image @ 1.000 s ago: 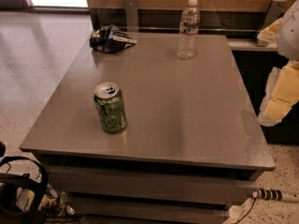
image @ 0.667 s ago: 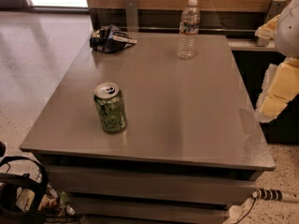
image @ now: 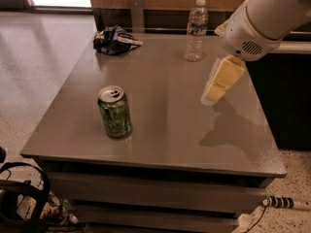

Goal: Pick blue chip bag

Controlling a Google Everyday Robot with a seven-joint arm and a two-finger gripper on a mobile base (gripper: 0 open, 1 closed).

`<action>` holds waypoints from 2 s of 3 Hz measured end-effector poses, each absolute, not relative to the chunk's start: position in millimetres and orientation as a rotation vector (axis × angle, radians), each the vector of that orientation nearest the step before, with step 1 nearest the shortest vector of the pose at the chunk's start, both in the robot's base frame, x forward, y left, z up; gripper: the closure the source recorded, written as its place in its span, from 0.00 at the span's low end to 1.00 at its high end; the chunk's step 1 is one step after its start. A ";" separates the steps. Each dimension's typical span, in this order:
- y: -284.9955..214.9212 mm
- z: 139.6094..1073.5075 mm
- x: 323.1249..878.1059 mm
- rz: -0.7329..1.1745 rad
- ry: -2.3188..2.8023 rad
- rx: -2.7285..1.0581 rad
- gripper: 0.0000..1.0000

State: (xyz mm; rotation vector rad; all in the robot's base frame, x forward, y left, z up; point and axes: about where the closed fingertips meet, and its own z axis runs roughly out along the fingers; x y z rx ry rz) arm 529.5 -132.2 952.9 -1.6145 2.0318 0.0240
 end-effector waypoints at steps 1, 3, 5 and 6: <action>-110.2 946.4 575.2 0.054 1.953 -1.502 0.00; -72.2 948.3 641.9 -0.007 1.949 -1.274 0.00; -48.6 953.7 668.4 0.016 1.893 -1.282 0.00; -16.6 958.9 701.8 0.041 1.811 -1.297 0.00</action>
Offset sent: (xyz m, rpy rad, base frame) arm 0.1319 0.0439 -0.0012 0.3000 -0.2667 -0.2012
